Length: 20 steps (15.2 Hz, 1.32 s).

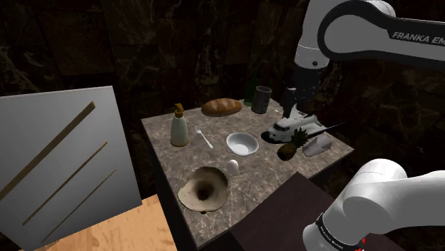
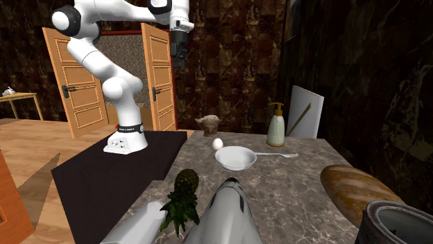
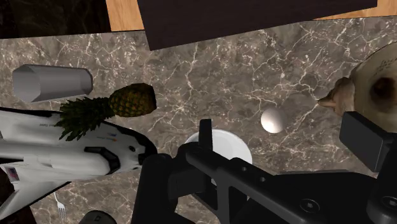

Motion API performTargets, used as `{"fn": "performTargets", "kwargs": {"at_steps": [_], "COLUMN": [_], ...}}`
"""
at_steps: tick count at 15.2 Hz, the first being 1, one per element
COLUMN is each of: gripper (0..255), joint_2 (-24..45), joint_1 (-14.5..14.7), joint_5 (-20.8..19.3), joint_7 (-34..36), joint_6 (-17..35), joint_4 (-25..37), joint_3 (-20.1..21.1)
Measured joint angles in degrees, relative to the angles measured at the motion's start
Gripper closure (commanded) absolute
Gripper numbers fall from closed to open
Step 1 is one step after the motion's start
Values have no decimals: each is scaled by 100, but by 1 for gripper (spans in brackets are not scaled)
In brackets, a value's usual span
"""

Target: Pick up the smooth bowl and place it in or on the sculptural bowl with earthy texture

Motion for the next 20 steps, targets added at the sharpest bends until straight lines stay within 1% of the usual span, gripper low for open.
{"fn": "performTargets", "kwargs": {"at_steps": [1, 3, 7, 10, 12, 15, 18, 20], "gripper": [0, 0, 0, 0, 0, 0, 0, 0], "joint_2": [0, 89, 513, 917, 1272, 1797, 2463, 2931], "joint_1": [0, 7, 12, -11, -34, -91, -179, -280], "joint_5": [0, -57, -246, -435, -576, -825, -1161, -1463], "joint_7": [0, 10, 73, 169, 280, 456, 747, 945], "joint_6": [0, 236, 977, 1683, 2158, 2722, 3361, 3754], "joint_4": [0, -147, -452, -759, -880, -927, -938, -892], "joint_3": [0, 37, 165, 261, 351, 484, 646, 722]}}
